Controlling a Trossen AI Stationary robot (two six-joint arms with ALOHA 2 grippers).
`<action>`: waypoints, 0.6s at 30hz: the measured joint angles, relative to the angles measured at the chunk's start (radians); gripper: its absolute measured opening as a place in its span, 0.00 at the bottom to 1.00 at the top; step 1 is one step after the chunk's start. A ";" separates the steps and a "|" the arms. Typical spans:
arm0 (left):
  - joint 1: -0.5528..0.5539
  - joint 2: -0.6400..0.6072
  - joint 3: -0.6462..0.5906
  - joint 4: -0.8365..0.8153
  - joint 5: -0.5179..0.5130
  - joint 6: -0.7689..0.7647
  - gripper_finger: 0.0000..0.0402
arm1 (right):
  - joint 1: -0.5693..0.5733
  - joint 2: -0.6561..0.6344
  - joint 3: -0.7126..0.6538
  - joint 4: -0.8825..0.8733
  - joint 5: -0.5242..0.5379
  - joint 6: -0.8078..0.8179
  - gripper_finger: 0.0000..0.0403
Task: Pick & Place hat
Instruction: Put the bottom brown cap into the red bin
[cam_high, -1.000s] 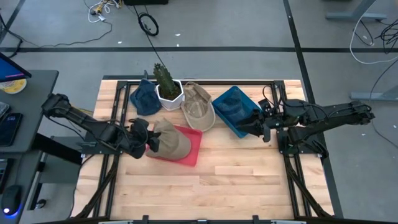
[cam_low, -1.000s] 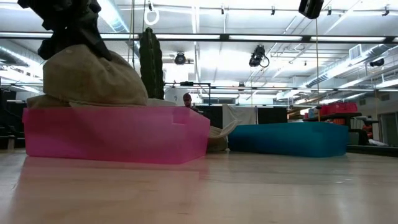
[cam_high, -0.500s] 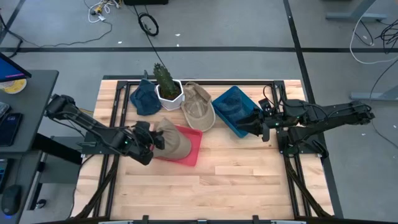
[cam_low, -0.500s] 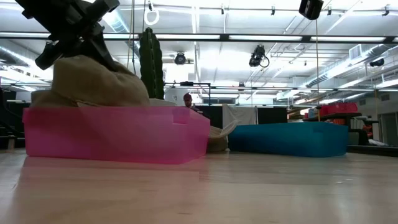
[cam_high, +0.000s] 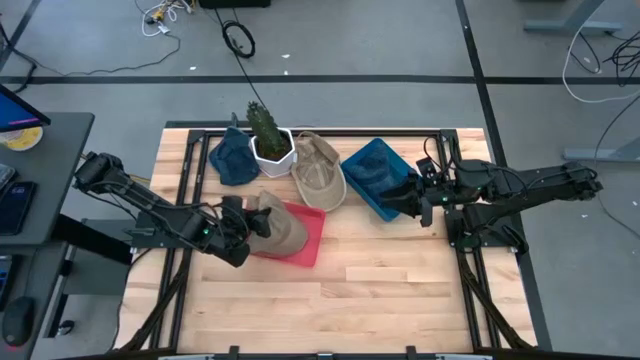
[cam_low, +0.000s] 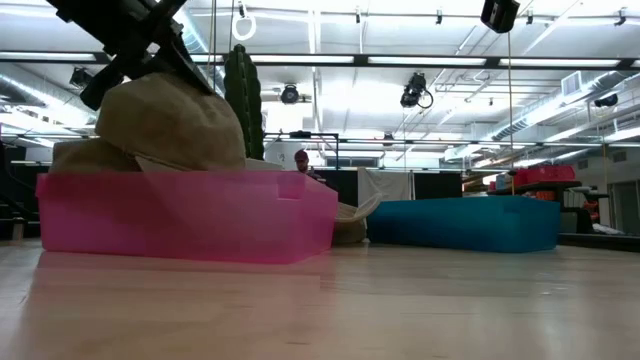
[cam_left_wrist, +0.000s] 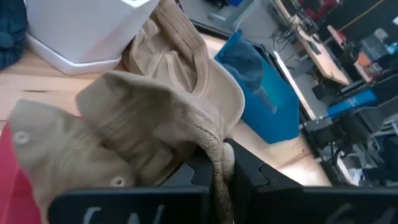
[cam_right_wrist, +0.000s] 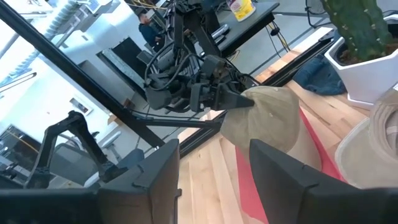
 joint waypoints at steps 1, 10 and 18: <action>0.000 0.000 0.000 0.001 -0.001 0.001 0.06 | 0.000 0.000 0.000 0.000 0.000 0.000 0.49; -0.034 0.000 0.000 -0.138 0.061 -0.022 0.06 | 0.000 0.000 0.000 0.000 0.000 -0.001 0.49; -0.065 0.000 0.000 -0.339 0.158 -0.091 0.09 | 0.000 0.000 0.000 0.000 0.000 -0.001 0.49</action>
